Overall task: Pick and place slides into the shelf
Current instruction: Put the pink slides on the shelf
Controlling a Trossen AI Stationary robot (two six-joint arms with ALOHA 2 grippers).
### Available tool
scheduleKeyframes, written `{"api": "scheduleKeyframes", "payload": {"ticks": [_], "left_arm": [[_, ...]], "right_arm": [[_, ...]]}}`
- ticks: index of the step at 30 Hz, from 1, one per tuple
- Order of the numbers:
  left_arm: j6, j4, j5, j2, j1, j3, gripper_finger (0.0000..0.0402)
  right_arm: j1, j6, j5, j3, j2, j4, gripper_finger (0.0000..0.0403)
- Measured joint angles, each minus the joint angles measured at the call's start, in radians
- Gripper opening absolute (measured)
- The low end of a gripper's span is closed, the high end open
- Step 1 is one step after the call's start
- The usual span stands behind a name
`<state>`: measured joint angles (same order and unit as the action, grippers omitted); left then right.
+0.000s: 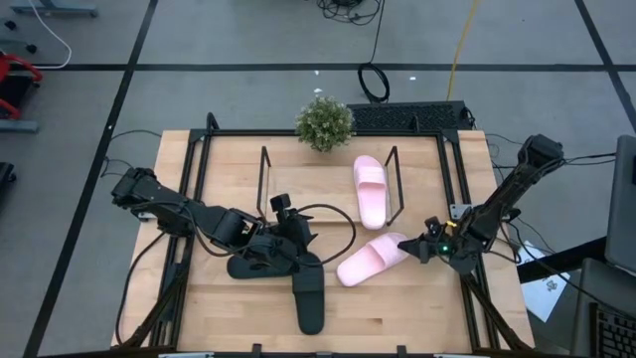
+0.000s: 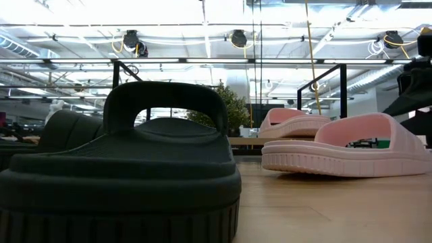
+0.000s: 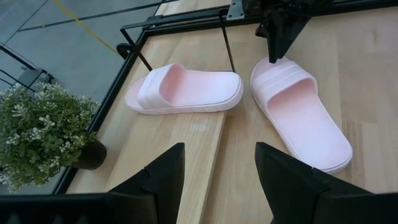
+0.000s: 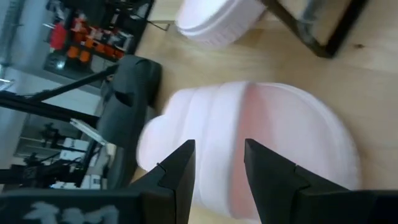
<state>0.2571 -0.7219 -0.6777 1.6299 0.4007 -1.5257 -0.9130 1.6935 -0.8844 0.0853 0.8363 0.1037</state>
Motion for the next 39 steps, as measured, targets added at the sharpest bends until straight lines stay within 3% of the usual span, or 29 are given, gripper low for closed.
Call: {"api": "scheduleKeyframes", "payload": {"ticks": [6, 10, 21, 26, 39], "left_arm": [[0.000, 0.000, 0.000, 0.000, 0.000, 0.000, 0.0198], [0.000, 0.000, 0.000, 0.000, 0.000, 0.000, 0.0198], [0.000, 0.000, 0.000, 0.000, 0.000, 0.000, 0.0198], [0.000, 0.000, 0.000, 0.000, 0.000, 0.000, 0.0198], [0.000, 0.000, 0.000, 0.000, 0.000, 0.000, 0.0198]], "right_arm": [[0.020, 0.090, 0.078, 0.000, 0.010, -0.061, 0.0130], [0.044, 0.025, 0.084, 0.000, 0.011, 0.007, 0.0130], [0.149, -0.032, 0.230, 0.000, 0.073, 0.086, 0.0130], [0.168, -0.102, 0.256, 0.000, 0.112, 0.207, 0.0130], [0.201, -0.083, 0.310, 0.002, 0.180, 0.262, 0.0130]]}}
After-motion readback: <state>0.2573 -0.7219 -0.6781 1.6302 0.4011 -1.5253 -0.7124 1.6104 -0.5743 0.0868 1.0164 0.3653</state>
